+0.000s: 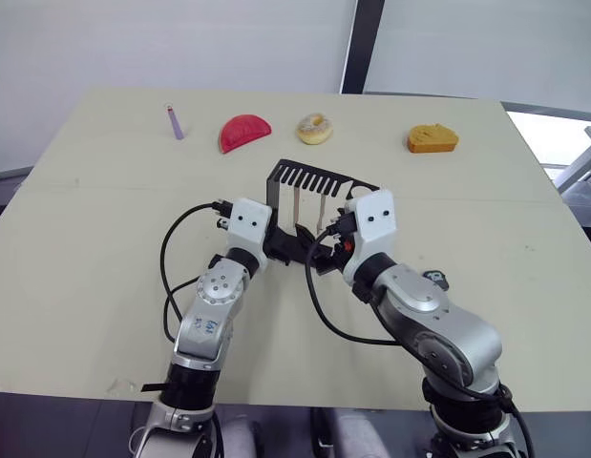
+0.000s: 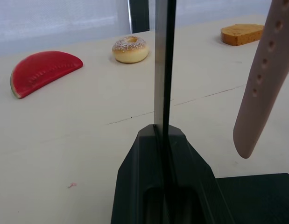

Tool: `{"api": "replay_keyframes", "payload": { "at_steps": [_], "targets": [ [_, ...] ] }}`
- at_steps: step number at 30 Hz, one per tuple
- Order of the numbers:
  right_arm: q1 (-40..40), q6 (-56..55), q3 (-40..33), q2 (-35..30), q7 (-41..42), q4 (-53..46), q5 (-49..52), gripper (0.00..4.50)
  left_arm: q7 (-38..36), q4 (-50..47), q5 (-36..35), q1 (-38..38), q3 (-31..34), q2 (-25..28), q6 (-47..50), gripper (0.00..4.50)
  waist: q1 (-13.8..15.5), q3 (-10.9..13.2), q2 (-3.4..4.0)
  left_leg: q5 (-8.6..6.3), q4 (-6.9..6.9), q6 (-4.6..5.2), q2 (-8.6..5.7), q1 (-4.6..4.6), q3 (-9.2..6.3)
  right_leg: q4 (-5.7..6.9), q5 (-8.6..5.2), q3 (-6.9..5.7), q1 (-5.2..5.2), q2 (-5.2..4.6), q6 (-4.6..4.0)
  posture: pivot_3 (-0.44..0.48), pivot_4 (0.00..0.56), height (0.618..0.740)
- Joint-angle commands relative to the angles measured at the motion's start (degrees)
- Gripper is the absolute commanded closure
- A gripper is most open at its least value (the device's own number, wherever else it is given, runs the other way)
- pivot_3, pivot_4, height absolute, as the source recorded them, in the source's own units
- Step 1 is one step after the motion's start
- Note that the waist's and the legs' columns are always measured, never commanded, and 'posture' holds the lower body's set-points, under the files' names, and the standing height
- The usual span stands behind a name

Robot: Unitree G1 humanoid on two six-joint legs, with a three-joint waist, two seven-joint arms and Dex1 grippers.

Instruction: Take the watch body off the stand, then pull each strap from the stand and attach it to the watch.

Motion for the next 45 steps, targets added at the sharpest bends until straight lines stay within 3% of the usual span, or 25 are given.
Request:
{"api": "replay_keyframes", "payload": {
  "at_steps": [1, 4, 10, 27, 37, 44, 45],
  "targets": [
    [-1.43, -2.85, -0.02, 0.95, 0.18, 0.60, -2.70, 0.26, -0.08, -3.00, 0.51, -0.21, -0.46, -0.30, -0.63, 4.50, -0.01, 0.00, 0.00, 0.00, 0.00, 0.00, 0.00, 0.00, 0.00, 0.00, 0.00, 0.00, 0.00, 0.00, 0.00, 0.000, 0.150, 0.737],
    [-1.94, -4.40, 0.48, 1.15, 1.30, 2.10, -4.22, 1.32, -0.07, -2.99, 0.70, -0.32, -0.63, -0.35, -0.59, 4.50, -0.07, 0.00, 0.00, 0.00, 0.00, 0.00, 0.00, 0.01, 0.00, 0.03, 0.00, -0.01, 0.00, 0.01, 0.00, 0.000, 0.150, 0.737],
    [-2.37, -6.19, 1.73, 1.23, 3.49, 2.56, -6.07, 4.46, 0.01, -2.89, 0.94, -0.45, -0.71, -0.54, -0.57, 4.50, -0.12, 0.00, 0.00, 0.00, -0.01, 0.00, 0.00, 0.01, 0.00, 0.03, 0.00, -0.01, -0.01, 0.01, 0.00, 0.000, 0.150, 0.737],
    [-0.20, -2.07, 1.14, -6.39, 10.70, -8.97, -5.63, 4.46, 0.05, -2.53, 1.17, -0.21, -0.40, -0.44, -1.01, 4.50, -0.11, 0.00, 0.00, 0.00, -0.02, 0.01, 0.00, 0.00, -0.03, 0.01, 0.00, -0.02, -0.01, 0.00, 0.00, 0.000, 0.150, 0.737],
    [7.56, 0.55, -9.74, -14.33, 23.69, -15.06, 7.95, 4.46, -0.47, -1.99, 0.68, -0.67, -0.03, -0.28, -0.81, 4.50, -0.06, 0.00, -0.01, -0.01, -0.04, 0.03, -0.01, 0.00, -0.03, -0.03, 0.00, -0.01, 0.00, 0.01, 0.00, 0.000, 0.150, 0.737],
    [12.63, -1.01, -13.95, -19.18, 27.41, -14.78, 12.02, 4.46, -1.50, -2.30, -1.14, 0.03, 0.93, -0.49, 1.33, 4.50, -0.04, 0.00, -0.02, -0.01, -0.05, 0.03, -0.02, 0.01, -0.04, -0.04, 0.00, 0.00, 0.02, 0.01, 0.00, 0.000, 0.150, 0.737],
    [13.03, -1.33, -14.28, -19.58, 27.62, -14.57, 12.39, 4.49, -1.77, -2.70, -1.47, 0.28, 1.18, -0.39, 1.24, 4.20, -0.04, 0.00, -0.02, -0.01, -0.05, 0.03, -0.03, 0.01, -0.03, -0.04, 0.00, 0.00, 0.02, 0.01, 0.01, 0.000, 0.150, 0.737]
  ]
}}
